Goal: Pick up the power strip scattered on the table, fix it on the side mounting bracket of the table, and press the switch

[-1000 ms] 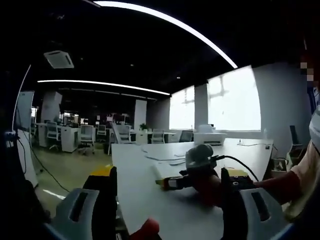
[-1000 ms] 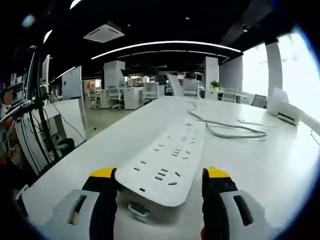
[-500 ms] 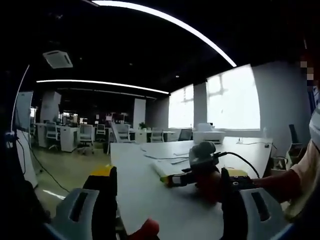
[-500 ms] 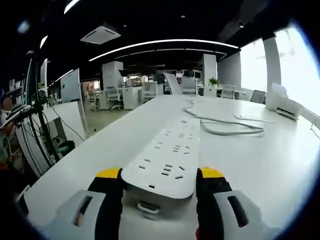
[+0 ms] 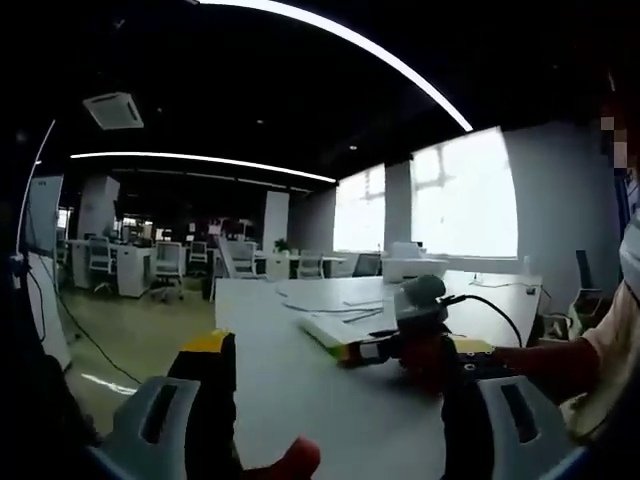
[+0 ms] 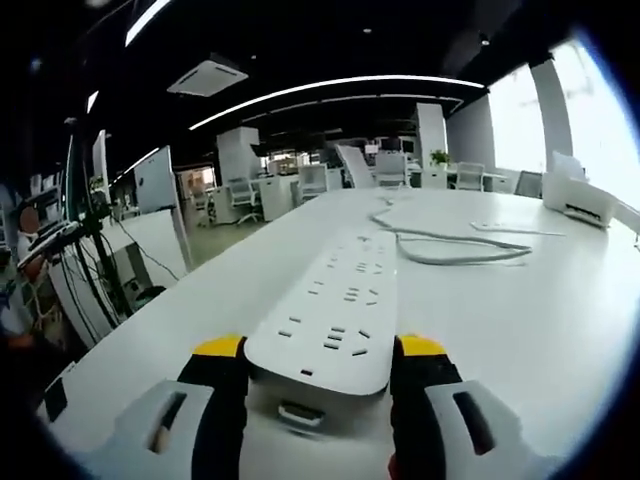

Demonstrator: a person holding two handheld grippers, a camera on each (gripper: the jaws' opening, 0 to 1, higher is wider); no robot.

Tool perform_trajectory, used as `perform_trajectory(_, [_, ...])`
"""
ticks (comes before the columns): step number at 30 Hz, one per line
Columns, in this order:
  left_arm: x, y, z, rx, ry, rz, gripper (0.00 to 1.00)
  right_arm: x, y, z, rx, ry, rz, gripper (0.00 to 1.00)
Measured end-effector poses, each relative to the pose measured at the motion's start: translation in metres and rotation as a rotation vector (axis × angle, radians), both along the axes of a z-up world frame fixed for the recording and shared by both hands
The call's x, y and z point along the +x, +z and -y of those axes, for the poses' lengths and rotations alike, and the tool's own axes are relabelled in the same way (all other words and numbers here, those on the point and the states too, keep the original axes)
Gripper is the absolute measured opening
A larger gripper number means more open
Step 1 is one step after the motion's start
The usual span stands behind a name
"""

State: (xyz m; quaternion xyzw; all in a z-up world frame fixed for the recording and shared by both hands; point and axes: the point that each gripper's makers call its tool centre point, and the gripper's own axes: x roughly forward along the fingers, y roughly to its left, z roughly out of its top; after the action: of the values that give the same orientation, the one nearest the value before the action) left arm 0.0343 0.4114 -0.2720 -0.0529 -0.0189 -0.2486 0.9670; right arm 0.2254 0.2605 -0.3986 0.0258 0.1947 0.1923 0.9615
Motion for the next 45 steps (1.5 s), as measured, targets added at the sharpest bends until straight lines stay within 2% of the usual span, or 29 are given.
perform_trajectory(3, [0.004,-0.004,0.006,-0.013,-0.011,-0.018,0.87,-0.001,0.0,0.003,0.028,0.017,-0.017,0.52])
perform_trajectory(5, [0.005,-0.005,0.008,-0.008,-0.009,-0.025,0.88,0.01,0.0,0.004,0.046,0.024,-0.028,0.52])
perform_trajectory(9, [0.007,-0.007,0.014,-0.001,-0.016,-0.032,0.88,0.013,0.001,0.008,0.084,0.046,-0.046,0.52])
perform_trajectory(14, [0.01,-0.01,0.024,0.002,-0.023,-0.046,0.88,0.007,0.002,0.013,0.099,0.071,-0.062,0.51])
perform_trajectory(17, [0.012,-0.006,0.033,-0.08,-0.06,-0.044,0.89,0.0,0.003,0.017,0.111,0.085,-0.071,0.51])
perform_trajectory(19, [0.015,-0.006,0.034,-0.099,-0.07,-0.047,0.89,-0.008,0.004,0.02,0.122,0.096,-0.074,0.51])
perform_trajectory(25, [0.029,-0.007,0.035,-0.096,-0.059,-0.091,0.89,-0.014,0.005,0.027,0.165,0.123,-0.091,0.51])
perform_trajectory(31, [0.046,-0.001,0.034,-0.119,-0.055,-0.117,0.9,-0.013,0.006,0.031,0.218,0.148,-0.108,0.51])
perform_trajectory(38, [0.074,0.0,0.025,-0.148,-0.047,-0.183,0.9,-0.008,0.006,0.033,0.254,0.169,-0.118,0.51])
perform_trajectory(41, [0.092,-0.005,0.023,-0.16,-0.049,-0.254,0.88,-0.009,0.007,0.033,0.265,0.171,-0.122,0.51])
perform_trajectory(43, [0.1,-0.006,0.025,-0.151,-0.054,-0.268,0.89,-0.009,0.007,0.033,0.27,0.172,-0.124,0.51])
perform_trajectory(45, [0.112,-0.01,0.03,-0.134,-0.072,-0.31,0.89,-0.011,0.007,0.034,0.276,0.173,-0.124,0.51])
